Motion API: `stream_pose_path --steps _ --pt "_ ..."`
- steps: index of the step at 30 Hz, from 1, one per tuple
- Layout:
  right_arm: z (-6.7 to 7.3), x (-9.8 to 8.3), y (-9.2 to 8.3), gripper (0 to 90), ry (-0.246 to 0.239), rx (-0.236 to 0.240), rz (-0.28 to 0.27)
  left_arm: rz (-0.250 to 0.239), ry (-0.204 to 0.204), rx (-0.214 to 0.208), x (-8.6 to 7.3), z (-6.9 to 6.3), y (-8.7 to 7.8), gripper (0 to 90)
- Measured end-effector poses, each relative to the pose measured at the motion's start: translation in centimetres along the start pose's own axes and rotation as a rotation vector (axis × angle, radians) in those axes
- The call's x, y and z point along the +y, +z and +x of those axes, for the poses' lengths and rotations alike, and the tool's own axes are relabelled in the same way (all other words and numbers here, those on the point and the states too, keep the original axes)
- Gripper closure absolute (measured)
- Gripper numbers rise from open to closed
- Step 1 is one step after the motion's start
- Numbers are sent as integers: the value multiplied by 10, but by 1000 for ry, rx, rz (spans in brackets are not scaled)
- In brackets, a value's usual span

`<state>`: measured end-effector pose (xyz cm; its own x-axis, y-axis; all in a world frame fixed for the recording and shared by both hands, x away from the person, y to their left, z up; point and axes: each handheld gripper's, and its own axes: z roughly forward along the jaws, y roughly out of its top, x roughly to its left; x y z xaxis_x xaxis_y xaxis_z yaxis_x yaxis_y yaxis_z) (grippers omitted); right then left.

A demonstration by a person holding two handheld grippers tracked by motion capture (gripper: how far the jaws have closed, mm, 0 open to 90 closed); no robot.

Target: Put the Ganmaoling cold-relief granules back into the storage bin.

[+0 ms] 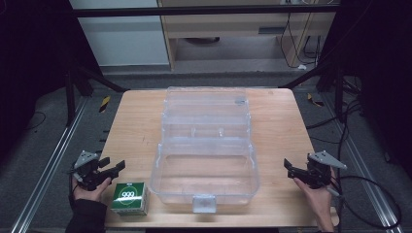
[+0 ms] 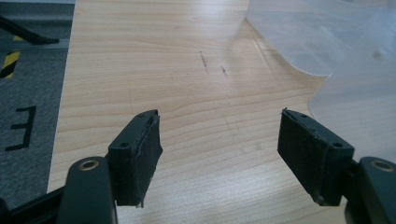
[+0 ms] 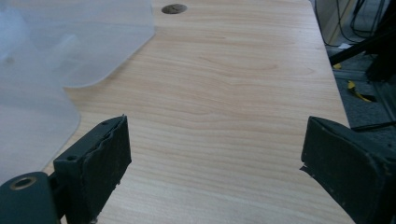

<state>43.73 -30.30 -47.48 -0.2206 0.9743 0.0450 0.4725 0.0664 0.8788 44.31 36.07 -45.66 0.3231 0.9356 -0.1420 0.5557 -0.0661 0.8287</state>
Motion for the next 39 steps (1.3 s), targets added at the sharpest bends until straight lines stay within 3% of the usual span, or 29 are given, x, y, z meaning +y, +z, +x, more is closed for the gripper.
stream_pose_path --steps 5,9,10,14,22,25,26,29,31,39 --pt "-1 -2 -3 92 -4 -9 -7 23 48 -46 3 -2 -3 306" --pt "1 -1 -3 97 -4 -4 -13 7 58 -59 5 -1 -5 303" --pt "3 -1 -2 97 -27 -9 -10 4 59 -67 6 -1 -5 302" --pt "5 -2 -2 97 -37 -2 -12 -4 87 -94 12 -2 -8 292" --pt "4 -2 -1 97 -49 -1 -3 46 171 -147 18 -3 -19 265" --pt "5 -2 -1 97 -51 -3 3 53 186 -162 21 -3 -21 255" --pt "5 -3 -1 97 -59 -1 7 58 203 -191 25 -2 -25 250" --pt "5 -3 0 96 -62 -3 7 62 218 -209 29 -3 -29 243" --pt "4 -3 0 89 -60 0 6 84 261 -235 35 -5 -35 238" --pt "3 -4 1 82 -69 -2 8 130 344 -288 49 -11 -44 218"
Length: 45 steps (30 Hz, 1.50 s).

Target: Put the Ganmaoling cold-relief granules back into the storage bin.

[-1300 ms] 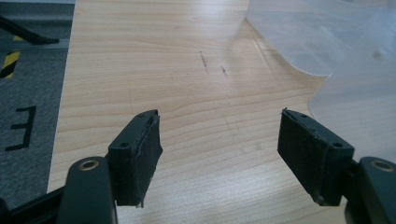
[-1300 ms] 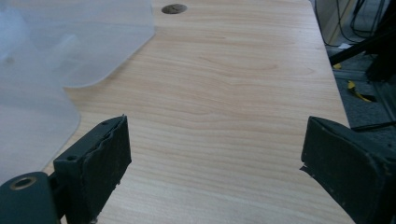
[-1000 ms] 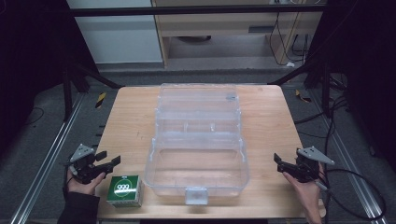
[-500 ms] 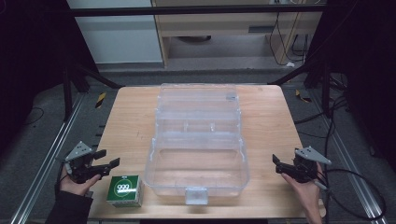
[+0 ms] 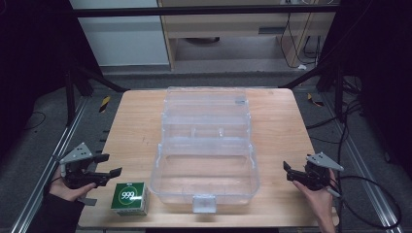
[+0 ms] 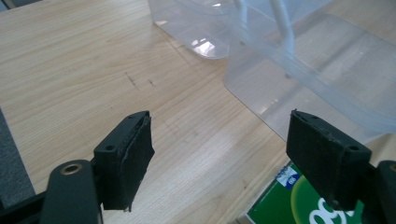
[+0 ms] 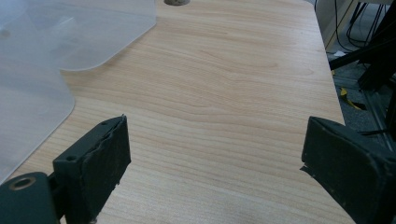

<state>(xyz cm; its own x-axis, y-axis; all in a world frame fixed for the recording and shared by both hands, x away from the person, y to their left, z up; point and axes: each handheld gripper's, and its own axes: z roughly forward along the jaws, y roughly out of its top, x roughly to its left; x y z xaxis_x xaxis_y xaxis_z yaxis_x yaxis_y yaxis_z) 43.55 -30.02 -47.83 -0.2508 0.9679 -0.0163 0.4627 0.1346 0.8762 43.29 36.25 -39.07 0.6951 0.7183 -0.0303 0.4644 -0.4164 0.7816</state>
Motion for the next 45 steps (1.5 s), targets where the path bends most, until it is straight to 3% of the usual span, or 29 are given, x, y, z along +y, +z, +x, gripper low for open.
stream_pose_path --steps 10,12,14,23,45 --pt "-1 -1 1 75 -11 -2 9 73 100 -75 9 -8 -1 177" --pt "0 -1 1 73 -12 1 13 93 136 -105 11 -11 -2 165" --pt "-1 -1 2 71 -15 1 14 102 148 -111 11 -12 -2 157" --pt "0 -3 2 67 -24 4 19 173 272 -170 11 -23 -4 138" --pt "0 -5 5 56 -32 14 49 322 419 -262 12 -39 11 67"
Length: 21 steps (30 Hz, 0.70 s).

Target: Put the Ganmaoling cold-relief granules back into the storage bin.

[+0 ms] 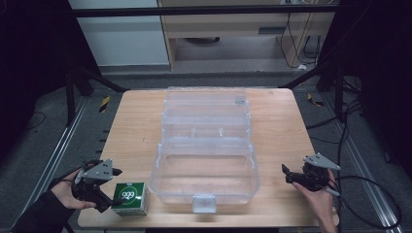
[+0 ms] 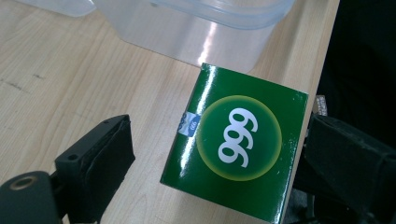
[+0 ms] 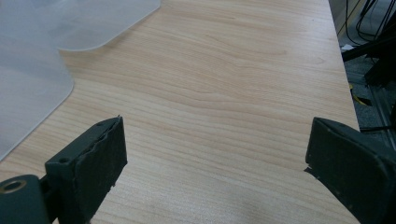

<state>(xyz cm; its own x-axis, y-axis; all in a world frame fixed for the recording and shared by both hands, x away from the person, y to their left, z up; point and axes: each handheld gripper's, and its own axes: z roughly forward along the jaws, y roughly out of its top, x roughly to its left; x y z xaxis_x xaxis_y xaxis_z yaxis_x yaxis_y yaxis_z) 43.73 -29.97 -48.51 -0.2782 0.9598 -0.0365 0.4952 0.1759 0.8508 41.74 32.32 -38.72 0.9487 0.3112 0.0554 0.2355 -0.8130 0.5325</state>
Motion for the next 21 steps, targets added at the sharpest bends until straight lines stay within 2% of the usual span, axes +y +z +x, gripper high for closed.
stream_pose_path --steps 2,10,17,18,21 --pt "0 0 0 56 -3 0 -1 21 25 -14 2 -1 3 64" --pt "1 0 1 50 -12 1 9 79 65 -36 4 -5 13 49" --pt "1 -1 2 45 -15 3 13 85 82 -41 5 -8 19 45" --pt "1 -1 2 44 -17 4 17 102 91 -43 5 -8 22 44" --pt "1 -1 3 43 -18 4 21 110 95 -45 6 -8 25 45"
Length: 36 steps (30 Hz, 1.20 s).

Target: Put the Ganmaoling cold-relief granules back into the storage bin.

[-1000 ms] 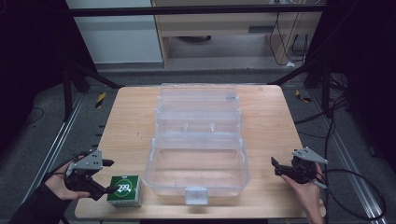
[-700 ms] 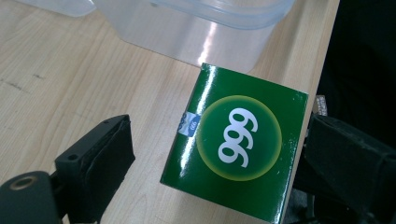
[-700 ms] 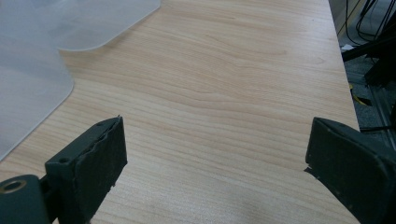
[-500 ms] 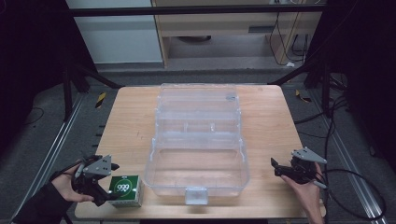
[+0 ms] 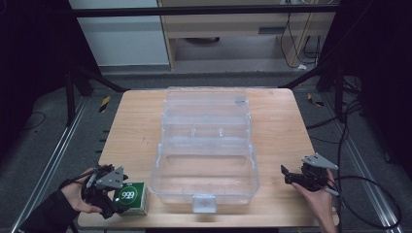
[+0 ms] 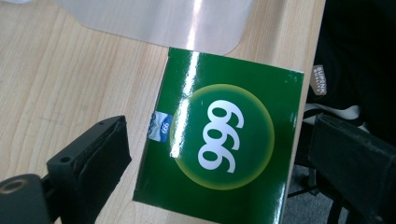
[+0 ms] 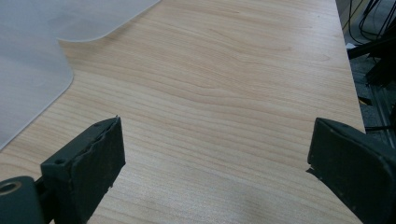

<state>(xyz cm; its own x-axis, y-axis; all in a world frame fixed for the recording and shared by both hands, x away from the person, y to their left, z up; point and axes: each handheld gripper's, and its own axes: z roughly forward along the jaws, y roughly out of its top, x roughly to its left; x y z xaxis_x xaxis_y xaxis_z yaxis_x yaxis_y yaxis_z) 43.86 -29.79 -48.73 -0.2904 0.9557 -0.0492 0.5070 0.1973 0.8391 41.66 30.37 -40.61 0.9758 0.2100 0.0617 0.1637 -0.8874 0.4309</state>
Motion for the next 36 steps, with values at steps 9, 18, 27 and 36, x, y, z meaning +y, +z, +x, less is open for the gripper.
stream_pose_path --steps 9,18,27,36 --pt "1 -1 2 40 -9 4 15 51 20 -19 3 1 15 46" --pt "2 -1 3 41 -22 9 25 84 28 -42 3 4 29 57" --pt "3 -1 4 40 -31 12 33 111 33 -56 4 5 34 80" --pt "2 -2 6 41 -26 16 38 102 6 -67 3 7 32 129"
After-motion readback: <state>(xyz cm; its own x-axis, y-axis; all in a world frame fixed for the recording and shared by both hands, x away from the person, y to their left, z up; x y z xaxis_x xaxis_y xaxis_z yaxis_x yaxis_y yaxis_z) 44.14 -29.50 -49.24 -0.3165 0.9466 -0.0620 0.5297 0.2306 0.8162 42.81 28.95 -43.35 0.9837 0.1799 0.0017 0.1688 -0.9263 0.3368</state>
